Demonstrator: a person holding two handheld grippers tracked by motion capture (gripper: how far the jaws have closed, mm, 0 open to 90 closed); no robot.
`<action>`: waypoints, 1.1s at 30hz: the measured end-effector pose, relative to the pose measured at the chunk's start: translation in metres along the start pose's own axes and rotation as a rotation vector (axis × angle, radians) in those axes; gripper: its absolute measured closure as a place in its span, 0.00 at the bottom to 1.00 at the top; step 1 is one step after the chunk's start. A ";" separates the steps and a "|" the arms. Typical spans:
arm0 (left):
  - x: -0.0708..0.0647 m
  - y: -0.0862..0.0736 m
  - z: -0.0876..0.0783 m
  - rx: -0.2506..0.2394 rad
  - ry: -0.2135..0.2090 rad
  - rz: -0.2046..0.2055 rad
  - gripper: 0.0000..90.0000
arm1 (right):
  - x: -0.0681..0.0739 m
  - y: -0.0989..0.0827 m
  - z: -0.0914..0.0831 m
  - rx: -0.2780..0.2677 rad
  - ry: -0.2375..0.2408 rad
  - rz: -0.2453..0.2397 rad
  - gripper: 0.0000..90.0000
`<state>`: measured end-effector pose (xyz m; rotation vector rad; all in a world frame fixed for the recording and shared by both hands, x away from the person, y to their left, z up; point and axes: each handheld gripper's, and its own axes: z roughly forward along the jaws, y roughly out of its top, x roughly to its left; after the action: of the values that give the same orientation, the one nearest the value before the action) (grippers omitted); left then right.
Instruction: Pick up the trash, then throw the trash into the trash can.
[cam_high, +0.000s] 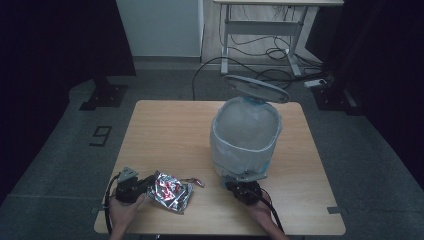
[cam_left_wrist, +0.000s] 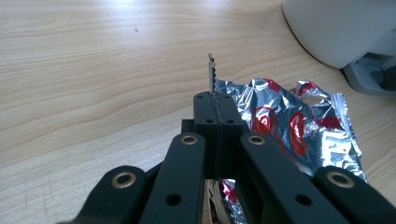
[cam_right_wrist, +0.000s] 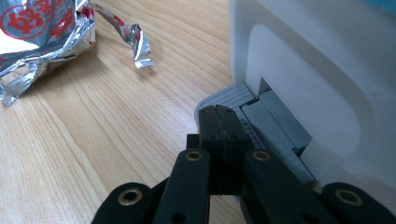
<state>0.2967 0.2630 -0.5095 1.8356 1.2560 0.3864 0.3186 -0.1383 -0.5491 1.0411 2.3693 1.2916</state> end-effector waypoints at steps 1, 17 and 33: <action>0.001 0.000 -0.002 -0.008 -0.003 -0.006 1.00 | 0.000 0.000 0.000 0.000 0.000 0.000 1.00; 0.003 0.007 -0.019 -0.077 -0.028 -0.027 1.00 | 0.000 0.000 0.000 -0.002 0.001 0.001 1.00; 0.002 0.027 -0.030 -0.130 -0.079 -0.015 1.00 | 0.000 0.000 0.000 -0.005 0.001 0.003 1.00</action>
<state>0.2941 0.2757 -0.4711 1.7145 1.1630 0.3749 0.3186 -0.1385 -0.5495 1.0431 2.3655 1.2987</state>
